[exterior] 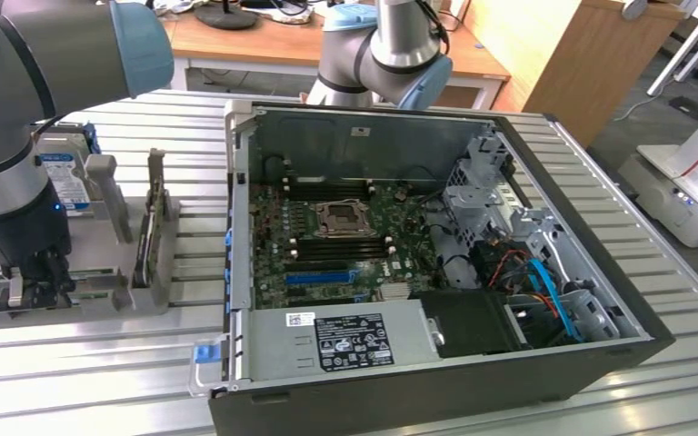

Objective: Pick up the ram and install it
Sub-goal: 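Pick up the ram and move it above insertion slot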

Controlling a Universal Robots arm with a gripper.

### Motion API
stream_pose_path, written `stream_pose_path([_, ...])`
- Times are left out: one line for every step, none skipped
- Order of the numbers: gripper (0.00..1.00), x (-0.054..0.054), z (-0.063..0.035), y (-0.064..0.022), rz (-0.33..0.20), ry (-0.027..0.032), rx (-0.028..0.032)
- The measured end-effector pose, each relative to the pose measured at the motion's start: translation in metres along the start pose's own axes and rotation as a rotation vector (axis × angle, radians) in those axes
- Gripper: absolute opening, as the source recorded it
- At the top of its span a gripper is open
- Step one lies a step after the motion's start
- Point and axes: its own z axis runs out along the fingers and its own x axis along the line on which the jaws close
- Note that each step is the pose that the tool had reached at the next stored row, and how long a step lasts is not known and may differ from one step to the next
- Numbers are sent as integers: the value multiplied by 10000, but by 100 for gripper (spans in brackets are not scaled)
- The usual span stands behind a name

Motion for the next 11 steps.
stream_pose_path([27, 0, 0, 0, 0, 0, 0])
stream_pose_path([27, 0, 0, 0, 0, 0, 0])
stream_pose_path([26, 0, 0, 0, 0, 0, 0])
stream_pose_path([26, 0, 0, 0, 0, 0, 0])
stream_pose_path([19, 0, 0, 0, 0, 0, 0])
stream_pose_path([19, 0, 0, 0, 0, 0, 0])
stream_pose_path([19, 0, 0, 0, 1, 0, 0])
stream_pose_path([19, 0, 1, 0, 0, 0, 1])
stream_pose_path([19, 0, 2, 0, 0, 1, -1])
stream_pose_path([19, 0, 5, 0, 0, 1, -1])
stream_pose_path([19, 0, 7, 0, 0, 1, -1])
